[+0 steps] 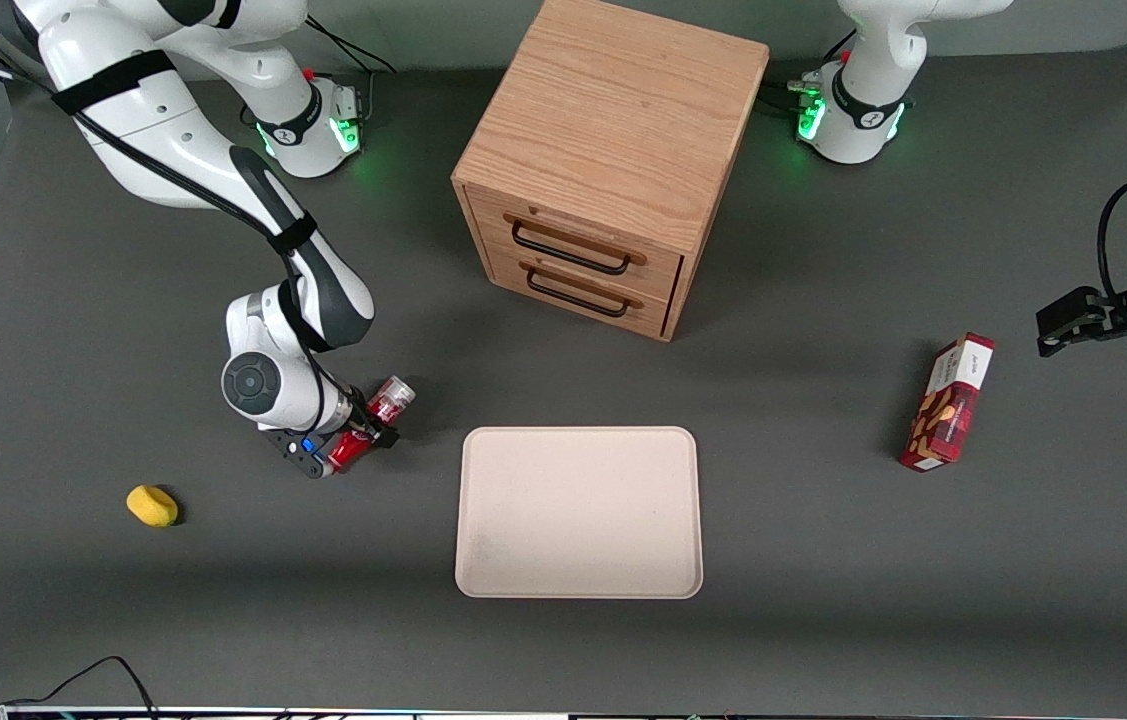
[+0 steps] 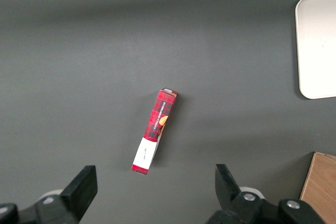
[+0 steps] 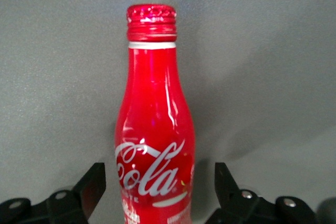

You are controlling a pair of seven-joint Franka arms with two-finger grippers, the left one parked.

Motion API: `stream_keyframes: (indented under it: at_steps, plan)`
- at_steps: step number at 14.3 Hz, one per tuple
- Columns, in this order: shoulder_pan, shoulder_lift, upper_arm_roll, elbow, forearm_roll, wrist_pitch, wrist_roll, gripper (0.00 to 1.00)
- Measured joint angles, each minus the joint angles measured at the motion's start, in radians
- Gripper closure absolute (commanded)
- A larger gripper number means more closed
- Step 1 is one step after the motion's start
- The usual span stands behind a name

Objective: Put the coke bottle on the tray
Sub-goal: 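Close the right gripper around the bottle's body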

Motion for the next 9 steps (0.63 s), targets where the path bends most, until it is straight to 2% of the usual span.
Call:
stream_keyframes:
  at_steps: [1, 2, 4, 5, 9]
  plan:
    - [0.0, 0.004, 0.0, 0.0, 0.0, 0.008, 0.0, 0.58]
    - [0.0, 0.008, 0.0, 0.0, 0.0, 0.01, 0.0, 0.76]
    - [0.0, 0.009, 0.0, 0.0, 0.0, 0.012, 0.001, 0.96]
    - [0.0, 0.009, 0.0, 0.001, 0.0, 0.012, 0.001, 1.0]
    - [0.0, 0.009, 0.0, 0.001, 0.0, 0.012, 0.001, 1.0]
